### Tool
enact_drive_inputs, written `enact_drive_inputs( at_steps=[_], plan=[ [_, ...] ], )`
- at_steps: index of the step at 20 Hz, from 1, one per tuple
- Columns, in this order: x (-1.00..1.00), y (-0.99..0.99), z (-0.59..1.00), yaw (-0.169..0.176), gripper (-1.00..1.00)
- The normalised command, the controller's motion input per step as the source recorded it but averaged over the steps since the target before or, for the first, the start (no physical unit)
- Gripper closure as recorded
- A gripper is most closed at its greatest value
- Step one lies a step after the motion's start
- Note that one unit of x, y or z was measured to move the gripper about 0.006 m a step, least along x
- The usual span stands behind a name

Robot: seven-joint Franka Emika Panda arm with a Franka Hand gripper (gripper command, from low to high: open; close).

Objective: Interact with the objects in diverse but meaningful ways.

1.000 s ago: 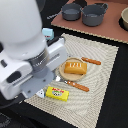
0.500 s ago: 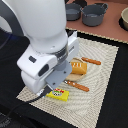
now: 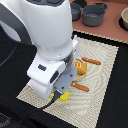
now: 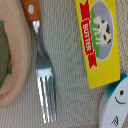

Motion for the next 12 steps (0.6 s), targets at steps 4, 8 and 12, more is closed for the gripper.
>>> enact_drive_inputs(
  at_steps=[4, 8, 12],
  plan=[
    [0.30, -0.11, -0.16, 0.000, -1.00],
    [0.20, -0.11, -0.23, 0.005, -1.00],
    [0.14, -0.17, -0.22, 0.039, -1.00]
  ],
)
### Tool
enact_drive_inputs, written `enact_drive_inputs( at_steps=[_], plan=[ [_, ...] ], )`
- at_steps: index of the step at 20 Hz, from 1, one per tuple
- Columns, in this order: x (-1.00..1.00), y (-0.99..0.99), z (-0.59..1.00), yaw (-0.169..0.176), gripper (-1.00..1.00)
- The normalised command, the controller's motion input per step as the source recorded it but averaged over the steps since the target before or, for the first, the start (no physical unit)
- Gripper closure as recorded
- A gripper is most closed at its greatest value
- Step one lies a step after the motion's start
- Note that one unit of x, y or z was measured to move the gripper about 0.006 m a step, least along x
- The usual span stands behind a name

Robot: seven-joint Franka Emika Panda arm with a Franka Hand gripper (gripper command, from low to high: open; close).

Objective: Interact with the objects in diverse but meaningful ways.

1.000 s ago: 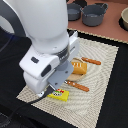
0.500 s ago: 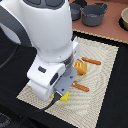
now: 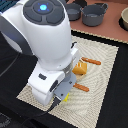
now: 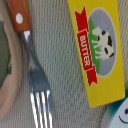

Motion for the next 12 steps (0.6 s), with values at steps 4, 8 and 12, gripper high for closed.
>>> enact_drive_inputs(
  at_steps=[4, 8, 12],
  plan=[
    [0.17, -0.24, -0.13, 0.025, -1.00],
    [0.14, -0.32, 0.00, 0.010, -1.00],
    [0.20, -0.31, 0.00, 0.001, -1.00]
  ],
)
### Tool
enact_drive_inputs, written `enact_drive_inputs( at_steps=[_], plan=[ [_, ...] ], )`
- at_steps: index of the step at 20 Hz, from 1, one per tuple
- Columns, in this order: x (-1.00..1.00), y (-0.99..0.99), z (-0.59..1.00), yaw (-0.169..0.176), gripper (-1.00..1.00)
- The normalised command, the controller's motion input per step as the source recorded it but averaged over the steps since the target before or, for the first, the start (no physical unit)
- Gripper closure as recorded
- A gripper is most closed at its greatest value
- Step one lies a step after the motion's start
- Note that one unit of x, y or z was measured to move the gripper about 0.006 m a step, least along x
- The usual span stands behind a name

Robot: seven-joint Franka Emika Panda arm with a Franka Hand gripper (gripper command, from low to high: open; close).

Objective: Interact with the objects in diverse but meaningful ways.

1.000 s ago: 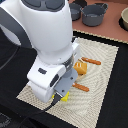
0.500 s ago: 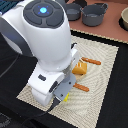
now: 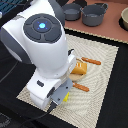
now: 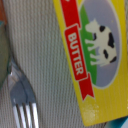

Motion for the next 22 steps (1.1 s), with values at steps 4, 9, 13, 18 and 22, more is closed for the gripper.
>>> enact_drive_inputs(
  at_steps=[4, 9, 13, 18, 22],
  plan=[
    [0.20, -0.28, -0.08, 0.004, -1.00],
    [0.21, -0.22, -0.20, 0.012, -1.00],
    [0.23, -0.19, -0.22, 0.016, 1.00],
    [0.24, -0.17, -0.21, 0.020, 1.00],
    [0.24, -0.16, -0.21, 0.021, 1.00]
  ],
)
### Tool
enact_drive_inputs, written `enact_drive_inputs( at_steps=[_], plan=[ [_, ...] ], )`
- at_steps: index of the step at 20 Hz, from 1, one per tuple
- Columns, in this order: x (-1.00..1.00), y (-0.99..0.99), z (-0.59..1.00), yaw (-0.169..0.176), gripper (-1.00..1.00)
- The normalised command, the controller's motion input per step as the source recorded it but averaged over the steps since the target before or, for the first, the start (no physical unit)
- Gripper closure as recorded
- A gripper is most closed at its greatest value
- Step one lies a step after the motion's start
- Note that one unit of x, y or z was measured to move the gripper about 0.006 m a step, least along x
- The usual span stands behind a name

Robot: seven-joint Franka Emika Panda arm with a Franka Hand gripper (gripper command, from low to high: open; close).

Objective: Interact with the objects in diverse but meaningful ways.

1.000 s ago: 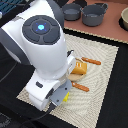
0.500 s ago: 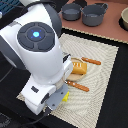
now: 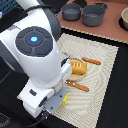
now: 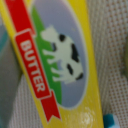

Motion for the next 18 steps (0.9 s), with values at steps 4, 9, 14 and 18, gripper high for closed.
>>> enact_drive_inputs(
  at_steps=[4, 9, 14, 18],
  plan=[
    [0.19, -0.09, 0.03, 0.013, 1.00],
    [0.01, 0.18, 0.97, -0.022, 1.00],
    [0.12, 0.69, 1.00, -0.002, 1.00],
    [0.21, 0.98, 0.99, 0.000, 1.00]
  ],
)
